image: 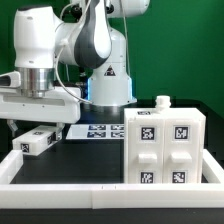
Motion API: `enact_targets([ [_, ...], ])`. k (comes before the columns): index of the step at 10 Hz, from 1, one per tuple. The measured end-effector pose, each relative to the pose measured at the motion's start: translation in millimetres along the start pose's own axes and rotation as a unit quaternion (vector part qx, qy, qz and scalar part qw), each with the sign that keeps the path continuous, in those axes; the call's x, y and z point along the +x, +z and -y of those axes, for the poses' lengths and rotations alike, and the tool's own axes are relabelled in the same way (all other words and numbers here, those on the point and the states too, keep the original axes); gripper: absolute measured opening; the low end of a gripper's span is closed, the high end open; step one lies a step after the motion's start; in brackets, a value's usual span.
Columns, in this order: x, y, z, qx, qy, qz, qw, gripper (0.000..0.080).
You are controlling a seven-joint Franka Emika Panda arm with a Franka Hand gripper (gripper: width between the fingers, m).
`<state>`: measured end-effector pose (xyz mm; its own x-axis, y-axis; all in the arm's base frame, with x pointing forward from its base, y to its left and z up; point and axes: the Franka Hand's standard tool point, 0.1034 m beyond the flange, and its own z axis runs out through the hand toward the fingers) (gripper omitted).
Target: Assemble cabinet
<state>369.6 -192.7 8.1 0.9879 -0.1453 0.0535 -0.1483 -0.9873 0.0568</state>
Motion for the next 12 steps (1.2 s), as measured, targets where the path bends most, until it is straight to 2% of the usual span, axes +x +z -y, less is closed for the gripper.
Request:
enact_targets([
  [2, 2.3, -1.2, 4.0, 0.001, -0.004, -0.001, 1.0, 0.0561],
  [6, 6.8, -4.2, 21.9, 0.005, -0.024, -0.002, 1.0, 0.0564],
  [8, 15.0, -27.8, 43.7, 0.012, -0.039, -0.013, 0.999, 0.0564],
  [10, 25.8, -65.9, 79.9, 0.036, -0.032, -0.009, 0.999, 0.0564],
  [12, 39.7, -102.2, 118.4, 0.049, -0.014, -0.01, 0.999, 0.0564],
])
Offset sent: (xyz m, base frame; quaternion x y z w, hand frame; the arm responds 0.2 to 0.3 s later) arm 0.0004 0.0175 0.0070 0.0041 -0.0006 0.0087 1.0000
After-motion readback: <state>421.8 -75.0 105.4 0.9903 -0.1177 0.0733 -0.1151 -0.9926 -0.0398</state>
